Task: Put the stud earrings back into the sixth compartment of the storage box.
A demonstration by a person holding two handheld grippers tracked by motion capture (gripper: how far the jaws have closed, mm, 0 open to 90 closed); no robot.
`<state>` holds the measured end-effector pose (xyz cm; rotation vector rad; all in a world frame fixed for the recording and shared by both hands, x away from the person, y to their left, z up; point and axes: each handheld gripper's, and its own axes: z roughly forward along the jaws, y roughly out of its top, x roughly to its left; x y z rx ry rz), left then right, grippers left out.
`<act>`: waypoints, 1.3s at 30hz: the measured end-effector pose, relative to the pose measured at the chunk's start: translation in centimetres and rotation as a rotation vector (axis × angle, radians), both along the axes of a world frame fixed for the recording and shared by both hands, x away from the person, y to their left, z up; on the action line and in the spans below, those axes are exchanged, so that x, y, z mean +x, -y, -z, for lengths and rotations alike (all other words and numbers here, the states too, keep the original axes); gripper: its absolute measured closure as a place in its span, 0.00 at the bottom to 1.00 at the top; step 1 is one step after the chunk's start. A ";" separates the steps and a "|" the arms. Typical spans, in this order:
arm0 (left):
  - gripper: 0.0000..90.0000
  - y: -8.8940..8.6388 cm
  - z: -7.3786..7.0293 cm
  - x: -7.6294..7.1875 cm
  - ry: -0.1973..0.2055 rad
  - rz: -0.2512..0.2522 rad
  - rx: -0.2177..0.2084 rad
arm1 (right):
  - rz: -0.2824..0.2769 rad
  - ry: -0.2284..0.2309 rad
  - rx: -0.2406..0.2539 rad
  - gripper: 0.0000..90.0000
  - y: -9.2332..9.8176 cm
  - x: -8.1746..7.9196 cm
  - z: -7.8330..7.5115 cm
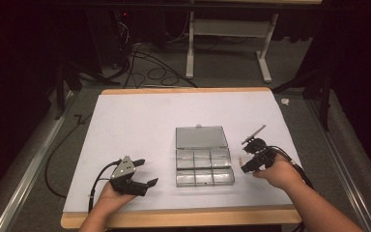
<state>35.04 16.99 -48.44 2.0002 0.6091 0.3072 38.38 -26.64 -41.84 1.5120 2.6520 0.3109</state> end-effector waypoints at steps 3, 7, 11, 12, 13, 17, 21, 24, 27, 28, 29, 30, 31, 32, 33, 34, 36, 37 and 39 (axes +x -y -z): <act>0.15 0.0 0.0 0.0 0.000 0.001 0.000 | 0.013 -0.002 0.001 0.72 -0.1 0.4 0.1; 0.15 0.0 0.0 0.0 -0.002 0.006 0.000 | 0.007 0.001 0.011 0.79 -0.2 1.1 0.1; 0.15 0.0 0.0 0.0 0.000 0.007 0.000 | 0.005 -0.009 0.005 0.81 -0.4 1.4 0.3; 0.15 0.0 0.0 0.0 -0.005 0.009 0.001 | 0.000 -0.008 -0.002 0.83 -0.5 1.6 0.3; 0.15 0.0 0.0 0.0 -0.005 0.009 0.001 | 0.000 -0.008 -0.002 0.83 -0.5 1.6 0.3; 0.15 0.0 0.0 0.0 -0.002 0.007 -0.001 | 0.008 -0.011 -0.004 0.85 -0.7 2.0 0.4; 0.15 0.0 0.0 0.0 -0.005 0.009 0.002 | 0.008 -0.011 -0.001 0.87 -0.8 2.4 0.5; 0.15 0.0 0.0 0.0 -0.003 0.007 0.001 | 0.011 -0.017 -0.002 0.88 -0.8 2.6 0.6; 0.15 0.0 0.0 0.0 -0.005 0.007 0.003 | 0.005 -0.024 -0.008 0.89 -0.8 2.8 0.7; 0.15 0.0 0.0 0.0 -0.005 0.007 0.003 | 0.006 -0.026 -0.008 0.90 -0.8 2.8 0.8; 0.15 0.0 0.0 0.0 -0.005 0.007 0.003 | 0.004 -0.028 -0.010 0.90 -0.8 2.8 0.8; 0.15 0.0 0.0 0.0 -0.005 0.007 0.003 | 0.004 -0.031 -0.010 0.90 -0.8 2.9 0.9; 0.15 0.0 0.0 0.0 -0.005 0.007 0.003 | 0.008 -0.036 -0.014 0.91 -0.7 3.0 1.0; 0.15 0.0 0.0 0.0 -0.005 0.008 0.002 | 0.016 -0.040 -0.017 0.91 -0.8 3.0 1.0; 0.15 0.0 0.0 0.0 -0.005 0.008 0.002 | 0.016 -0.040 -0.017 0.91 -0.8 3.0 1.0; 0.15 0.0 0.0 0.0 -0.006 0.008 0.002 | 0.000 -0.033 -0.021 0.92 -0.7 3.1 1.1; 0.15 0.0 0.0 0.1 -0.004 0.009 0.003 | 0.005 -0.040 -0.019 0.93 -0.7 3.1 1.3; 0.15 0.0 0.0 0.1 -0.004 0.009 0.003 | 0.005 -0.040 -0.019 0.93 -0.7 3.1 1.3; 0.15 0.0 0.0 0.1 -0.004 0.009 0.003 | 0.005 -0.042 -0.023 0.97 -0.8 3.1 1.4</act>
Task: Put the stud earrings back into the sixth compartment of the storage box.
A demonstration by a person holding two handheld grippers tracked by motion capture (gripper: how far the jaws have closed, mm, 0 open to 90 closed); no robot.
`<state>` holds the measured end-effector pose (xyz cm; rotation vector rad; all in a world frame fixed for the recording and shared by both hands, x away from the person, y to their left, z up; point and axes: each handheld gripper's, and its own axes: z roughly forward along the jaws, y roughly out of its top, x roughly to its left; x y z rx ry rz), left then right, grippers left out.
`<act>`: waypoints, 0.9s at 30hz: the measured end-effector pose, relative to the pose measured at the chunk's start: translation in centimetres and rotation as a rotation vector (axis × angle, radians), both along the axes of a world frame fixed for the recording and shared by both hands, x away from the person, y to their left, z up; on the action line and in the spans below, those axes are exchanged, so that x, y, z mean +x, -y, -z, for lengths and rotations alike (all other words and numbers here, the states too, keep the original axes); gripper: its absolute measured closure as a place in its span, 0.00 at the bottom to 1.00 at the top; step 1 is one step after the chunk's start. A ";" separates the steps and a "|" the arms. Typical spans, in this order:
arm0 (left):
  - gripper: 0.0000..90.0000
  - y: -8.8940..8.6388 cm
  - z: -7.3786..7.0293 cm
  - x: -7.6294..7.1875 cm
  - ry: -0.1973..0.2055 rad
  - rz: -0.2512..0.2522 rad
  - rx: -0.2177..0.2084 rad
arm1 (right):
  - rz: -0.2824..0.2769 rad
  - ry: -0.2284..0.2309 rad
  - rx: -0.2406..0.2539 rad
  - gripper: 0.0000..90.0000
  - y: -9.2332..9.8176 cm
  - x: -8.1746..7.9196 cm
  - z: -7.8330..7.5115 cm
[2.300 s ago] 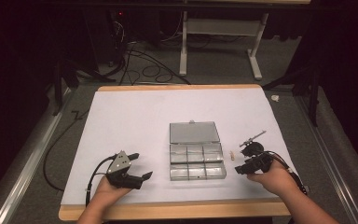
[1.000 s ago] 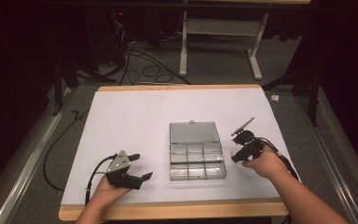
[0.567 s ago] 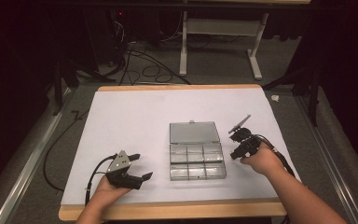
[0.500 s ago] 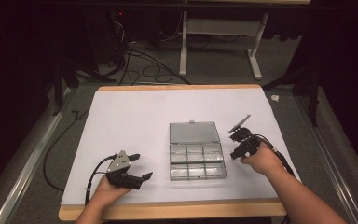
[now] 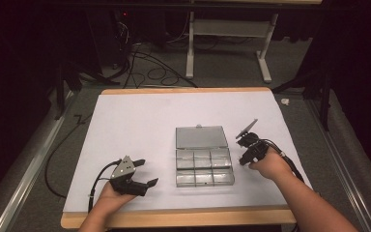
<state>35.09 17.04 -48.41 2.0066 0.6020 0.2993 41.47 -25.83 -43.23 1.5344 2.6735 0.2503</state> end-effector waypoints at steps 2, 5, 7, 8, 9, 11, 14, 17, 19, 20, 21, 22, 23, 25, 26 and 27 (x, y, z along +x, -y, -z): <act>0.15 0.0 0.0 0.0 0.000 0.001 0.001 | -0.001 -0.002 0.005 0.98 -0.1 0.0 0.0; 0.15 0.0 0.0 0.0 -0.003 -0.001 -0.001 | -0.009 -0.010 0.009 0.98 -0.1 -0.4 -0.2; 0.15 0.0 0.0 0.0 0.002 -0.006 -0.003 | -0.012 -0.008 0.010 0.98 0.0 -0.5 -0.4; 0.15 0.0 0.0 0.0 0.002 -0.006 -0.003 | -0.012 -0.008 0.010 0.98 0.0 -0.5 -0.4; 0.15 0.1 0.0 0.0 0.002 -0.006 -0.003 | 0.012 -0.014 0.020 0.98 -0.1 -0.7 -0.6; 0.15 0.0 0.0 -0.1 0.011 -0.010 -0.001 | -0.017 0.001 0.026 0.98 0.0 -0.9 -0.8; 0.16 0.0 0.0 -0.2 0.016 -0.017 -0.005 | -0.023 0.012 0.026 0.98 0.0 -1.4 -1.1; 0.16 0.0 0.0 -0.2 0.014 -0.014 -0.005 | -0.019 0.014 0.031 0.98 0.0 -1.6 -1.3; 0.16 0.0 0.0 -0.1 0.010 -0.015 -0.005 | -0.024 0.013 0.030 0.98 0.1 -2.0 -1.5; 0.16 0.0 0.0 -0.1 0.007 -0.013 -0.006 | -0.022 0.013 0.030 0.98 0.1 -2.3 -1.7; 0.16 0.0 0.0 0.0 0.005 -0.011 -0.006 | -0.021 0.013 0.030 0.98 0.2 -2.4 -1.7; 0.16 0.0 0.0 0.0 0.004 -0.008 -0.005 | -0.021 0.013 0.030 0.98 0.2 -2.4 -1.7; 0.16 0.1 0.0 0.0 0.001 -0.008 -0.005 | -0.026 0.017 0.031 0.98 0.2 -2.4 -1.8; 0.16 0.1 0.0 -0.1 0.006 -0.007 0.003 | -0.026 0.017 0.033 0.98 0.2 -2.7 -2.1; 0.16 0.1 0.0 -0.1 0.011 -0.009 0.001 | -0.026 0.017 0.033 0.98 0.2 -2.7 -2.1; 0.16 0.0 0.0 -0.2 0.015 -0.013 0.000 | -0.029 0.017 0.037 0.98 0.2 -2.8 -2.2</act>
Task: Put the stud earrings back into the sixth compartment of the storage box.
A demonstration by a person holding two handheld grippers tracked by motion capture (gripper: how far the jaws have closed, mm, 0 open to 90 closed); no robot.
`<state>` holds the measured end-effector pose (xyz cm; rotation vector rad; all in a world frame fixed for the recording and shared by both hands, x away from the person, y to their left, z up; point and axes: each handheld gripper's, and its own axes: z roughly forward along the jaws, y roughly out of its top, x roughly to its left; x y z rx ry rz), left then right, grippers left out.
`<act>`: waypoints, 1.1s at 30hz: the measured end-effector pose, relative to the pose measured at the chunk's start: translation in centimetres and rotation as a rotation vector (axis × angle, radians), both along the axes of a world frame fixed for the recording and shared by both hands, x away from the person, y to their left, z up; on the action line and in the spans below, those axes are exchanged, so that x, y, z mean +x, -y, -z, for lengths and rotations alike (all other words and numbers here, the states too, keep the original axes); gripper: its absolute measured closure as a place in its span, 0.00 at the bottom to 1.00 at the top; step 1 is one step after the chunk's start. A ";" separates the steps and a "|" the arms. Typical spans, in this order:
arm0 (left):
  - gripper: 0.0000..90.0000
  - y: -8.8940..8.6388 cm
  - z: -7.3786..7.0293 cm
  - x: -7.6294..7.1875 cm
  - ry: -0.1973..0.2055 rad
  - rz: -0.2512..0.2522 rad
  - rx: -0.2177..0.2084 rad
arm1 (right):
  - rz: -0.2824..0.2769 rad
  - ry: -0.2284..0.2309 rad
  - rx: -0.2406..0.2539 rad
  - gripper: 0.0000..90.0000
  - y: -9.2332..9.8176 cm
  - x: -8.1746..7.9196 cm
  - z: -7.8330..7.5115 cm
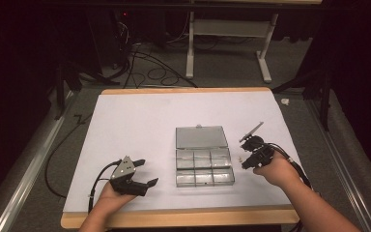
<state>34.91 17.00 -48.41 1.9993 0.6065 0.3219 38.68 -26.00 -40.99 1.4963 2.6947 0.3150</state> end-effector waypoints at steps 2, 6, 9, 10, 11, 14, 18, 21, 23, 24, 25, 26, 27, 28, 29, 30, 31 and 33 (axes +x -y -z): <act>0.16 0.0 0.0 0.1 -0.003 0.000 -0.005 | -0.003 0.004 0.002 0.98 -0.1 -0.3 -0.2; 0.16 0.0 0.0 0.2 -0.012 0.006 0.006 | -0.020 -0.007 0.000 0.98 -0.2 -0.9 -0.5; 0.16 0.0 0.0 0.1 -0.010 0.004 -0.002 | -0.026 -0.005 0.001 0.98 -0.3 -1.3 -0.8; 0.16 0.0 0.0 0.2 -0.016 0.008 0.001 | -0.024 -0.008 -0.002 0.98 -0.4 -1.5 -0.9; 0.16 0.0 0.0 0.2 -0.016 0.008 0.001 | -0.024 -0.008 -0.002 0.98 -0.4 -1.5 -0.9; 0.16 0.0 0.0 0.1 -0.010 0.004 0.001 | -0.032 -0.011 -0.013 0.98 -0.6 -1.9 -1.2; 0.16 -0.1 0.0 0.1 -0.007 0.002 -0.008 | -0.037 -0.014 -0.011 0.98 -0.9 -2.3 -1.8; 0.16 0.0 0.0 0.1 -0.011 0.008 -0.005 | -0.056 -0.029 -0.023 0.98 -1.4 -2.7 -2.0; 0.16 0.0 0.0 0.1 -0.003 0.003 -0.007 | -0.069 -0.031 -0.027 0.98 -1.7 -2.7 -2.5; 0.16 0.0 0.0 0.1 -0.004 0.002 -0.009 | -0.073 -0.027 -0.024 0.98 -1.8 -2.8 -2.7; 0.16 0.0 0.0 0.1 -0.011 0.005 -0.006 | -0.070 -0.026 -0.020 0.98 -2.1 -2.8 -3.0; 0.16 0.0 0.0 0.2 -0.015 0.007 -0.005 | -0.082 -0.023 -0.017 0.98 -2.3 -2.8 -3.2; 0.16 0.0 0.0 0.2 -0.017 0.008 -0.006 | -0.086 -0.023 -0.014 0.98 -2.6 -2.8 -3.4; 0.16 0.0 0.0 0.2 -0.017 0.011 -0.001 | -0.101 -0.015 -0.012 0.98 -3.2 -2.8 -3.7; 0.16 0.0 0.0 0.1 -0.010 0.009 0.000 | -0.101 -0.015 -0.012 0.98 -3.2 -2.8 -3.7; 0.16 0.1 0.0 0.1 -0.007 0.014 0.004 | -0.116 -0.013 -0.011 0.98 -3.7 -2.7 -3.9; 0.16 0.1 0.0 0.1 -0.007 0.014 0.004 | -0.116 -0.013 -0.011 0.98 -3.7 -2.7 -3.9; 0.16 0.0 0.0 0.1 -0.009 0.013 0.001 | -0.122 -0.015 -0.004 0.98 -4.3 -2.6 -3.9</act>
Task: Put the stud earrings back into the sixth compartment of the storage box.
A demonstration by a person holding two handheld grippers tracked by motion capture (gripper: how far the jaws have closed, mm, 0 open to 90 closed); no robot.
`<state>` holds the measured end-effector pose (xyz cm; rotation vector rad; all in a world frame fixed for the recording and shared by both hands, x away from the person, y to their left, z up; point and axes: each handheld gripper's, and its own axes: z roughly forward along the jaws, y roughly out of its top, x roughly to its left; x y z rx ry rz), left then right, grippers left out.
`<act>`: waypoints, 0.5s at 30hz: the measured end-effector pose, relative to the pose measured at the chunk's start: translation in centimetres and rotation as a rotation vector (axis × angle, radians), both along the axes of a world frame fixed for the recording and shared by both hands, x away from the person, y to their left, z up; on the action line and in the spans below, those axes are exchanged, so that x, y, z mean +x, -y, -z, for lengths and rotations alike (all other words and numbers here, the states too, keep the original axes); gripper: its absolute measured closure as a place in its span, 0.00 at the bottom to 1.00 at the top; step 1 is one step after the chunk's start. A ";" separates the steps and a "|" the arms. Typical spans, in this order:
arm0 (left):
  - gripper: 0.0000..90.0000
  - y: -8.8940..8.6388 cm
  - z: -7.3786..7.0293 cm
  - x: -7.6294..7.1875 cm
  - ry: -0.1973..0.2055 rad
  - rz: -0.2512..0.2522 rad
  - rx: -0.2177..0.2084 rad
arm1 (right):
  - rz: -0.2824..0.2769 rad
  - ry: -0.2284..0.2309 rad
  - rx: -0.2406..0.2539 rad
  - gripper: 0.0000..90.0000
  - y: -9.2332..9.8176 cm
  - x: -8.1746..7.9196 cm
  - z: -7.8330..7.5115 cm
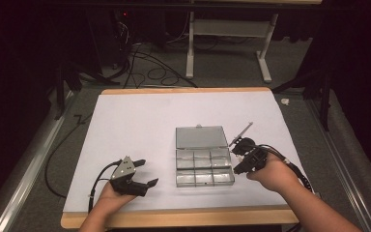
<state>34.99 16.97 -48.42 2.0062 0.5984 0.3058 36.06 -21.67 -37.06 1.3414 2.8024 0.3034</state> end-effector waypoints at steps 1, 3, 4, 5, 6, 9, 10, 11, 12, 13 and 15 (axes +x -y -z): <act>0.16 0.0 0.0 0.0 0.000 0.000 -0.006 | -0.010 -0.001 0.001 0.98 -0.6 0.1 0.1; 0.16 0.0 0.0 0.0 -0.001 0.000 -0.006 | -0.019 -0.002 0.001 0.98 -0.8 0.2 0.1; 0.16 0.0 0.0 0.0 -0.001 0.000 -0.007 | -0.025 -0.001 0.000 0.98 -1.1 0.2 0.2; 0.16 0.0 0.0 0.0 -0.001 0.001 -0.006 | -0.028 -0.008 -0.001 0.98 -1.5 0.3 0.4; 0.16 0.0 0.0 0.0 -0.001 0.001 -0.006 | -0.028 -0.008 -0.001 0.98 -1.5 0.3 0.4; 0.16 0.0 0.0 0.0 -0.002 0.004 -0.010 | -0.035 -0.014 -0.003 0.98 -2.1 0.6 0.7; 0.16 0.0 0.0 0.0 -0.002 0.005 -0.009 | -0.036 -0.016 -0.004 0.98 -2.3 0.6 0.8; 0.16 0.0 0.0 0.1 -0.003 0.005 -0.007 | -0.021 -0.029 -0.011 0.98 -2.6 0.6 0.9; 0.16 0.0 0.0 0.1 -0.005 0.006 -0.005 | -0.073 -0.011 -0.004 0.98 -2.6 0.9 1.2; 0.16 0.0 0.0 0.1 -0.004 0.005 -0.007 | -0.050 -0.025 -0.004 0.98 -2.9 0.8 1.4; 0.16 0.0 0.0 0.0 -0.002 0.003 -0.006 | -0.044 -0.034 -0.006 0.98 -3.4 0.7 1.9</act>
